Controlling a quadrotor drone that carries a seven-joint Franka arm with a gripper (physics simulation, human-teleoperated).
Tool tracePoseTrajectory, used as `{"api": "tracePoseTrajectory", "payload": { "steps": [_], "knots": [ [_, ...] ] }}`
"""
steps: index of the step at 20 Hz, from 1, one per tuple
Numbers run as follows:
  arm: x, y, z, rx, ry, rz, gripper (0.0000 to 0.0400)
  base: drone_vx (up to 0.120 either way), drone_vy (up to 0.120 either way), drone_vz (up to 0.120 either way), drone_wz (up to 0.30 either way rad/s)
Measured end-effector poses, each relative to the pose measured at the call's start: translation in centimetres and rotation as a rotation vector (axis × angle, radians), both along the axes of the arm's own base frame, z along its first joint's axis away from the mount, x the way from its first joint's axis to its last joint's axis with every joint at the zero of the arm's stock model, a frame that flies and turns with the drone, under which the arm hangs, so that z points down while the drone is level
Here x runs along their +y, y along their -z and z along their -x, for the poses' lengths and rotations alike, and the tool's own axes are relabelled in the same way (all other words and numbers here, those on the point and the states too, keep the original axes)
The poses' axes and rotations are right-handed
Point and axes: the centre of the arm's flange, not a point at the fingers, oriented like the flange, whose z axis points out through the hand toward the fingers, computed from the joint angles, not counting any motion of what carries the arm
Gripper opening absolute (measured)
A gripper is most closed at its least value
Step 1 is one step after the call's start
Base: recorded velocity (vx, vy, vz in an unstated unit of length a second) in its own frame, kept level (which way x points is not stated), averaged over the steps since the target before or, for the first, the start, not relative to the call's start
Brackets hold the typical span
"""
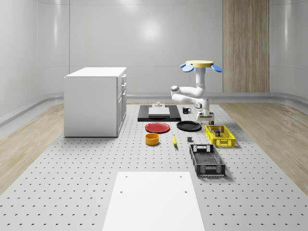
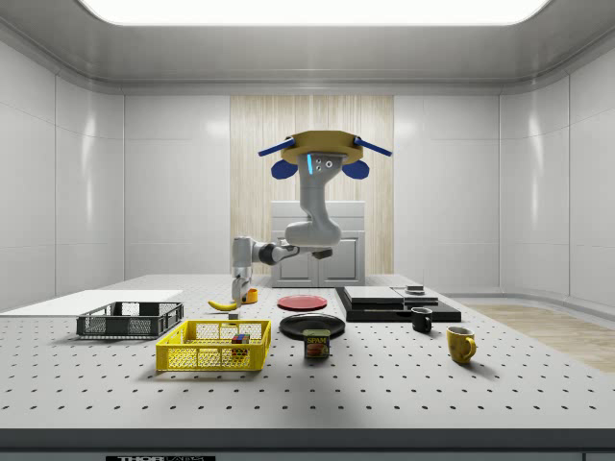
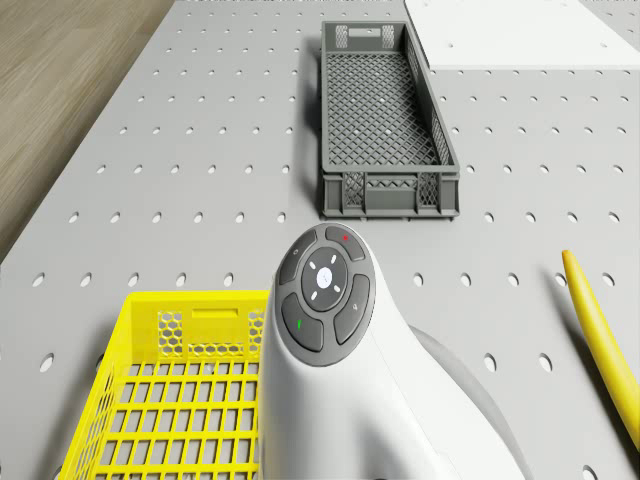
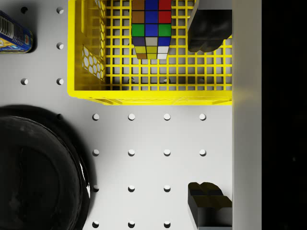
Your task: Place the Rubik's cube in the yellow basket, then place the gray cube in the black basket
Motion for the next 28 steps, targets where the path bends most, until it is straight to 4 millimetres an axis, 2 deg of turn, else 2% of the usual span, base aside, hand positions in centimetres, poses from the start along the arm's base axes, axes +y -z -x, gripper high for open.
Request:
{"api": "tracePoseTrajectory", "payload": {
  "steps": [11, 28],
  "knots": [
    [0.00, 0.00, 0.00, 0.000, 0.000, 0.000, 0.0400, 0.120, -0.120, 0.000, 0.000],
    [0.00, 0.00, 0.00, 0.000, 0.000, 0.000, 0.0400, 0.014, -0.120, 0.000, 0.000]
  ]
}}
